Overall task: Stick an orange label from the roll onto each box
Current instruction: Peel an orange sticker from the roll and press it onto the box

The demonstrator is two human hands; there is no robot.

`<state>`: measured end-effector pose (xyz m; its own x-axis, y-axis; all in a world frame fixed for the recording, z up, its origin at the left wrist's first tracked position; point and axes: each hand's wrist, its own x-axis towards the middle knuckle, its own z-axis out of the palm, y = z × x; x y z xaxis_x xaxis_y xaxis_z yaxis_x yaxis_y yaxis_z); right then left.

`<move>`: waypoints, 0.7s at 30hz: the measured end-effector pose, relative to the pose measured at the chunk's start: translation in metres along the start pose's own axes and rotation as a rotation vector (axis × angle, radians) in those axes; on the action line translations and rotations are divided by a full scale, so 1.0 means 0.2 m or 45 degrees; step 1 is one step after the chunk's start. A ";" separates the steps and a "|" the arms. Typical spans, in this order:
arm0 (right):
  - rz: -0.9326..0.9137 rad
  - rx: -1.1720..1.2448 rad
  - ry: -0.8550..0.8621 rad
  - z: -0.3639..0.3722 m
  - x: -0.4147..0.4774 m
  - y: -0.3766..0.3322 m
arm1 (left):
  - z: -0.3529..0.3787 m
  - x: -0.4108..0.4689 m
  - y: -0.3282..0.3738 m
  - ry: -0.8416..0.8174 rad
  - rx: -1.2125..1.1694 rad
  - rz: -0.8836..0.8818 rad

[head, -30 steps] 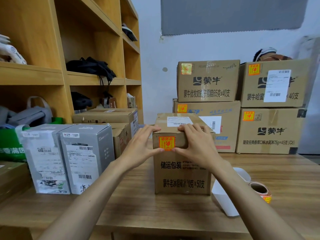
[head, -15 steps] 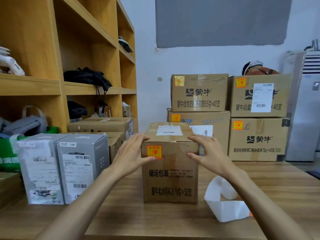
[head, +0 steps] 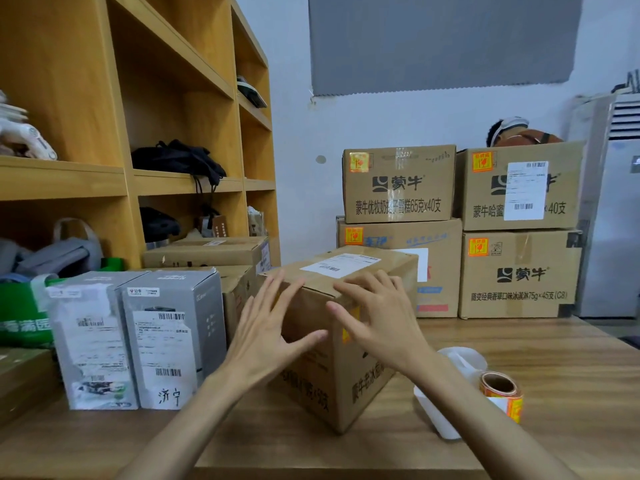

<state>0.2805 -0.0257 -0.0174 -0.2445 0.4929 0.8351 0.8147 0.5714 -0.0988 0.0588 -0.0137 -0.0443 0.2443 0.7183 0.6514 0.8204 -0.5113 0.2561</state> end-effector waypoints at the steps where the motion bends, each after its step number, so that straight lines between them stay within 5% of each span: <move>1: 0.002 0.035 -0.035 -0.02 0.01 0.02 | 0.00 0.01 0.00 -0.012 -0.017 -0.031; 5: 0.069 0.136 -0.084 -0.07 0.04 0.14 | -0.03 0.06 0.01 -0.076 -0.091 -0.149; 14: 0.615 0.163 -0.222 -0.12 0.07 0.53 | -0.06 0.14 -0.07 -0.236 -0.177 -0.093; 21: 0.798 0.352 -0.124 -0.05 0.08 0.68 | -0.09 0.14 -0.13 -0.239 -0.252 -0.179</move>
<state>0.3936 0.0532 -0.0122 0.1720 0.8338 0.5245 0.6568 0.2998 -0.6919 0.0336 0.0107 -0.0200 0.2422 0.8536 0.4612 0.7409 -0.4696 0.4801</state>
